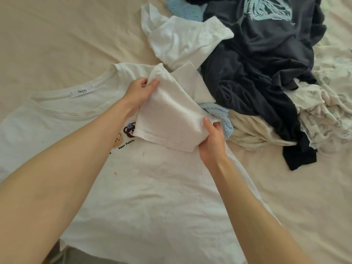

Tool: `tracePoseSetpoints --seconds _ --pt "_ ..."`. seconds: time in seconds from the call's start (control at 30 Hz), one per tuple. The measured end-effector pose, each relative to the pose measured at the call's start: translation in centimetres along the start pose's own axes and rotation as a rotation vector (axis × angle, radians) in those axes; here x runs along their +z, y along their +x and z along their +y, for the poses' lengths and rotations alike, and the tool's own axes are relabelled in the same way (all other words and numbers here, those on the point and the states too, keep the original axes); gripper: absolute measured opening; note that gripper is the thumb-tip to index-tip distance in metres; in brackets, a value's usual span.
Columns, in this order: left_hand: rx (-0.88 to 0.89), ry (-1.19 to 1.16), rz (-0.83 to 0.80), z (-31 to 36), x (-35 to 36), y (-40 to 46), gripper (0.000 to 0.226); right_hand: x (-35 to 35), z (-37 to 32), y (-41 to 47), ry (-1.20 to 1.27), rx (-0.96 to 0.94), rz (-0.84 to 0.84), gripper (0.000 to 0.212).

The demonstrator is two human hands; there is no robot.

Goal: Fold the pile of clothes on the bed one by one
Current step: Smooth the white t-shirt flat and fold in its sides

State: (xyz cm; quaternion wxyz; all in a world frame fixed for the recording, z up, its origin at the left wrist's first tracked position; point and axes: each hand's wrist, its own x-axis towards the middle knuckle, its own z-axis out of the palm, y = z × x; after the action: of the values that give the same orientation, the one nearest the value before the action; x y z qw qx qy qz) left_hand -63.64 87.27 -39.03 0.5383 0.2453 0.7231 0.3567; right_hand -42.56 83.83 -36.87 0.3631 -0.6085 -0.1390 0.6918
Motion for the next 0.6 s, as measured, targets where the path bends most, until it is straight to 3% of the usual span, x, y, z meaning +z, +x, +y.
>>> tracePoseSetpoints --seconds 0.07,0.13,0.23,0.33,0.4,0.47,0.6 --pt "-0.049 0.074 -0.034 -1.3 -0.6 -1.2 0.029 -0.7 1.1 -0.9 -0.14 -0.013 -0.031 0.014" --pt "-0.082 0.143 -0.023 -2.7 -1.4 -2.7 0.033 -1.3 2.2 -1.7 -0.288 -0.031 -0.061 0.025" --pt "-0.088 0.204 -0.019 -4.1 -2.4 -4.2 0.026 -1.7 3.5 -2.7 -0.438 -0.117 -0.205 0.04" --pt "-0.015 0.216 0.026 -3.9 -2.5 -4.8 0.018 -1.6 3.7 -3.0 -0.566 -0.148 -0.143 0.027" --pt "0.063 0.172 0.083 -3.3 -2.5 -4.8 0.014 -1.5 3.5 -3.2 -0.501 -0.065 -0.077 0.014" --pt "0.095 0.173 0.105 -3.2 -2.6 -4.8 0.013 -1.5 3.3 -3.6 -0.406 0.039 -0.12 0.009" --pt "0.024 0.583 0.058 -5.0 -3.5 -4.8 0.033 -2.3 3.6 -4.1 -0.65 0.251 -0.149 0.018"
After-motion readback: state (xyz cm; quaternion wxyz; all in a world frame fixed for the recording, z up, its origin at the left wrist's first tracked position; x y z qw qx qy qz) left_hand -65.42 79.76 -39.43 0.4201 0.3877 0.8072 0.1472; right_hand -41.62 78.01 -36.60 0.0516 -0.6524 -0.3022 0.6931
